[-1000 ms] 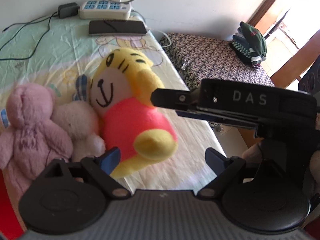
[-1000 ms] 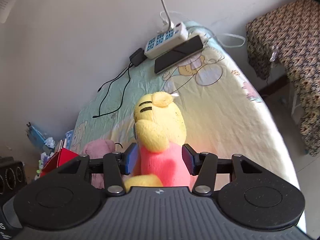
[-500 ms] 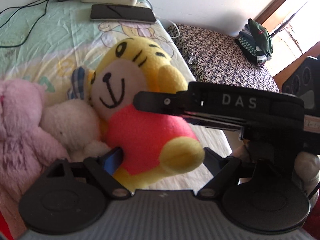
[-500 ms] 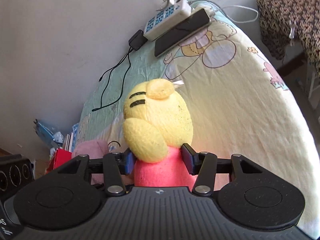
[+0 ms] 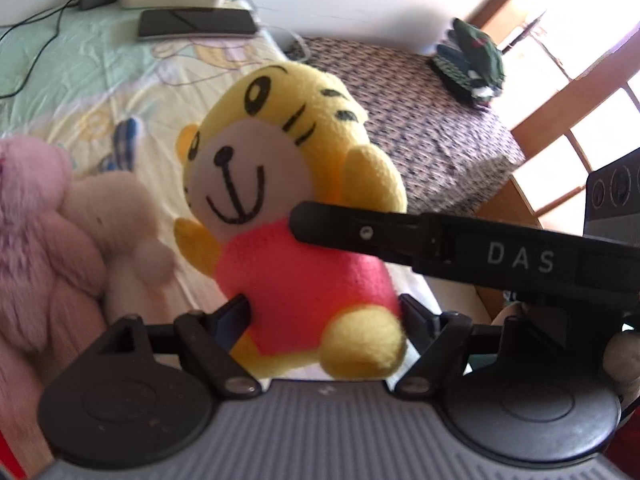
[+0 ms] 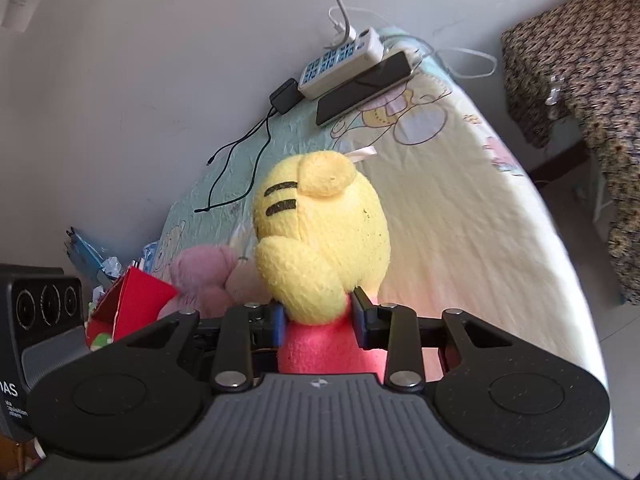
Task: Organize objects
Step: 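Carry the yellow plush with the right gripper into the red box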
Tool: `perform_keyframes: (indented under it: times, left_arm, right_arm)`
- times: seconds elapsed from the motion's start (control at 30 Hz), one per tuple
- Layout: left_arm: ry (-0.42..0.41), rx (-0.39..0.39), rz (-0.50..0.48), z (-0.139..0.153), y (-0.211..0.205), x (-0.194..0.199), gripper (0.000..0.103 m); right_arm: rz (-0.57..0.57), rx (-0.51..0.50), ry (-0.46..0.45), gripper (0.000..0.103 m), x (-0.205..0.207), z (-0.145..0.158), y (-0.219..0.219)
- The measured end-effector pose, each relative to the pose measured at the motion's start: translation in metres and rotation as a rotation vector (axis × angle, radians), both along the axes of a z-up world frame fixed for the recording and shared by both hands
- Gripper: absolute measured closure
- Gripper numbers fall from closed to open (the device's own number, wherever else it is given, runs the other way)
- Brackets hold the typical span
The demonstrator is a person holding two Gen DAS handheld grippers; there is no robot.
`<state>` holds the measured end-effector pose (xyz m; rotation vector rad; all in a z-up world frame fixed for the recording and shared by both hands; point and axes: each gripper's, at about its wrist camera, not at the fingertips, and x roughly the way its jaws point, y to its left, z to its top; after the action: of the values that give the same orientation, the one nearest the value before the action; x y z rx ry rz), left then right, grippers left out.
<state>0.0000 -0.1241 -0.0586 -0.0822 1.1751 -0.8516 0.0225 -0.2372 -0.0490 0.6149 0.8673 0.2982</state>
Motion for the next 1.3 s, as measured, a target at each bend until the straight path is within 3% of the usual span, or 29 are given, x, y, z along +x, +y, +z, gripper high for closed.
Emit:
perform_keyframes:
  times: [0.27,0.43,0.63,0.93,1.13,1.3]
  left_arm:
    - [-0.091,-0.047,-0.045,0.036,0.017,-0.044,0.025]
    - [-0.196,-0.066,-0.001,0.063,0.05,-0.062,0.025]
    - [-0.334,-0.077,0.092,0.098,0.115,-0.068,0.025]
    - [-0.334,-0.086,0.272,0.114,0.243,-0.038,0.025]
    - [-0.329,-0.065,0.345,0.107,0.306,-0.012,0.025]
    - [-0.29,-0.055,0.353,0.081,0.332,0.009,0.025]
  right_arm:
    - [0.001,-0.022,-0.097,0.069,-0.042,0.035,0.01]
    - [0.039,0.028,-0.179,0.069,-0.054,0.058,0.026]
    - [0.136,0.064,-0.277,0.069,-0.047,0.091,0.08]
    - [0.266,0.116,-0.278,0.068,-0.02,0.101,0.2]
    - [0.282,0.075,-0.221,0.068,-0.006,0.089,0.272]
    - [0.256,-0.036,-0.201,0.068,0.0,0.074,0.312]
